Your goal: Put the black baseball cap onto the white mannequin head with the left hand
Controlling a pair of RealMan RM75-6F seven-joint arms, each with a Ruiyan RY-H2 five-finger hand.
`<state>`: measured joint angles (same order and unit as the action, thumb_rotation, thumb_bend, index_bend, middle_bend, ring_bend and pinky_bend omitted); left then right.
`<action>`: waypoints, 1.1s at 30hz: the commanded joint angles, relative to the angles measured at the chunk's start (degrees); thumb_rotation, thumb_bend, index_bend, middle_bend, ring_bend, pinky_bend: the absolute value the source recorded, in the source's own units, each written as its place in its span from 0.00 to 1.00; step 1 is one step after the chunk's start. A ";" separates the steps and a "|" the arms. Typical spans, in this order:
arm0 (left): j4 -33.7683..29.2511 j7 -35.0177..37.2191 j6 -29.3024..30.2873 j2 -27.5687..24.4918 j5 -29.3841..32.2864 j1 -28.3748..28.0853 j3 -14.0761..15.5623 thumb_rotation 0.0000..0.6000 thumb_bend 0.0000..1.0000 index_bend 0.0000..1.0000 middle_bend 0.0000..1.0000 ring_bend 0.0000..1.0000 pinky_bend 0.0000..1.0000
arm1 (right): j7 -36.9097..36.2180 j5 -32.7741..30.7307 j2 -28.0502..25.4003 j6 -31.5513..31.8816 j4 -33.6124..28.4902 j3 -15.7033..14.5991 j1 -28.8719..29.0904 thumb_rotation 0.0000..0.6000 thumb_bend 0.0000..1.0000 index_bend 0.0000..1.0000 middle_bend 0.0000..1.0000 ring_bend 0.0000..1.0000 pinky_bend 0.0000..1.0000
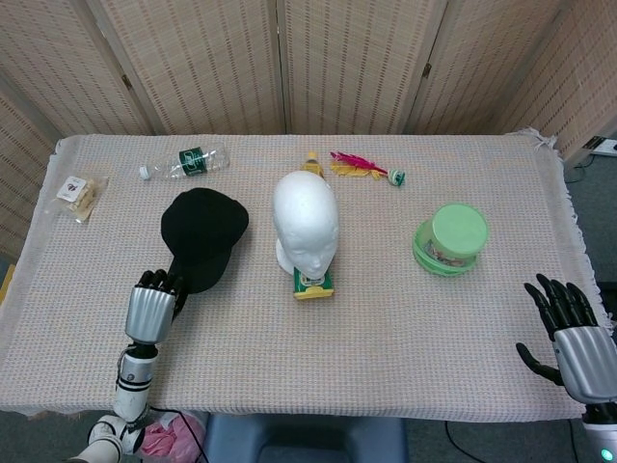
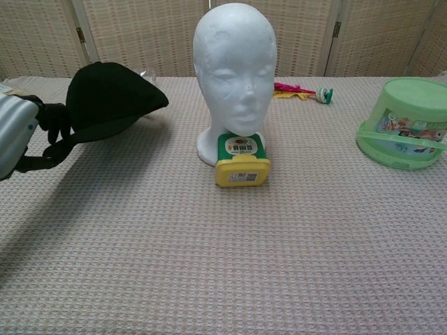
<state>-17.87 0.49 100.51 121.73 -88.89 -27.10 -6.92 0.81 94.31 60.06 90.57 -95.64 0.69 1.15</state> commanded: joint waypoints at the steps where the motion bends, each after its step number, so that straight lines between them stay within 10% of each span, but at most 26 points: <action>1: -1.47 -2.50 1.97 -2.08 -0.67 -0.21 0.47 1.00 0.37 0.63 0.71 0.56 0.60 | -0.17 0.22 -0.07 0.12 0.03 -0.10 -0.05 1.00 0.21 0.00 0.00 0.00 0.00; 33: -40.20 -32.09 13.06 -28.53 -8.16 -1.51 -2.84 1.00 0.37 0.64 0.72 0.57 0.60 | -2.45 4.29 -0.93 3.90 0.45 -1.44 -1.73 1.00 0.21 0.00 0.00 0.00 0.00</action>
<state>-55.95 -29.84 113.55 94.72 -96.06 -28.41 -9.39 -1.61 98.55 59.14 94.43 -95.22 -0.72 -0.54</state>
